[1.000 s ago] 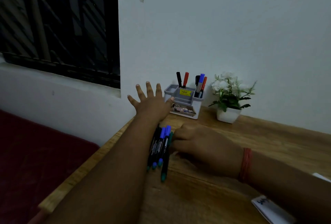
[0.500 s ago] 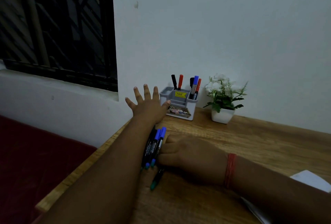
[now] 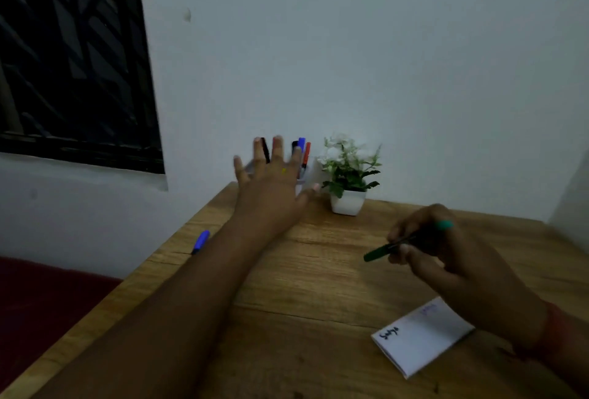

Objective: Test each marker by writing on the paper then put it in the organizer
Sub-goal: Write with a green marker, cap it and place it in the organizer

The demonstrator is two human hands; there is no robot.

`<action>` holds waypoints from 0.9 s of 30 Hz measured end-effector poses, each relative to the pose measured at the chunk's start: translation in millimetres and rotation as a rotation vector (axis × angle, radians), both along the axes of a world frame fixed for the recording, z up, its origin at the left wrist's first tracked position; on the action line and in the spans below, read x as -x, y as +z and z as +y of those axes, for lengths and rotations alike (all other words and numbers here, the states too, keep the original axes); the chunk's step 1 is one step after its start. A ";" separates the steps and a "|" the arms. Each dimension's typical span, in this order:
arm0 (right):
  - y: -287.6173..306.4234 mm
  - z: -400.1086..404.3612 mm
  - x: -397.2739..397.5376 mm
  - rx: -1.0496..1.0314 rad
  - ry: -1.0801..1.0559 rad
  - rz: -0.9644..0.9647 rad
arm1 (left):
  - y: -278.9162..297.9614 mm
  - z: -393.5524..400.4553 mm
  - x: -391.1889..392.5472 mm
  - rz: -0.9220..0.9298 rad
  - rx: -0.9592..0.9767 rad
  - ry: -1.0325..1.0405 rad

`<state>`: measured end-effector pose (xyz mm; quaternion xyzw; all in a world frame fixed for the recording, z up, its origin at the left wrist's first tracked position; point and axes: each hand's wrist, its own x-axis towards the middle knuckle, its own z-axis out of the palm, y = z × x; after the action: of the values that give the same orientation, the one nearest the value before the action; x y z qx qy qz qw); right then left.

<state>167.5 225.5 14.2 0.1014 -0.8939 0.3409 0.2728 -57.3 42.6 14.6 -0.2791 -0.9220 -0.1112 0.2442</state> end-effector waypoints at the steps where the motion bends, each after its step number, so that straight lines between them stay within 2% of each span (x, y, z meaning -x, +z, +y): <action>1: -2.1 8.6 -4.9 0.200 -0.003 -0.033 | 2.8 9.9 -18.5 0.019 -0.015 -0.110; 3: -6.0 21.6 -8.6 0.500 -0.035 -0.062 | 2.5 27.0 -55.0 -0.014 -0.073 -0.386; 5: -10.0 27.4 -9.8 0.718 -0.059 -0.066 | -4.4 41.1 -84.7 -0.203 -0.128 -0.621; 7: -14.2 30.7 -8.6 0.860 -0.055 -0.072 | -15.4 52.8 -100.6 -0.353 -0.112 -0.745; 10: -19.6 28.9 -5.5 0.959 -0.027 -0.125 | -23.5 59.6 -105.3 -0.480 -0.157 -0.751; 16: -27.3 30.9 -3.7 0.938 -0.010 -0.205 | -27.9 62.0 -106.4 -0.620 -0.208 -0.732; 20: -25.2 35.2 -2.3 0.996 0.001 -0.183 | -26.5 64.9 -107.3 -0.717 -0.239 -0.736; 24: -26.9 31.1 4.2 0.959 0.013 -0.157 | -21.3 67.7 -108.5 -0.809 -0.263 -0.755; 25: -24.5 34.7 7.1 0.989 -0.007 -0.123 | -20.1 66.5 -107.4 -0.839 -0.271 -0.762; 27: -15.0 56.3 7.9 1.203 -0.098 0.011 | -17.0 58.7 -100.4 -0.930 -0.274 -0.755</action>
<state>159.5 281.8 -0.8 -0.1103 -0.5465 0.7731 0.3025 43.0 101.2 -2.4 -0.4748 -0.7466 -0.4179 -0.2063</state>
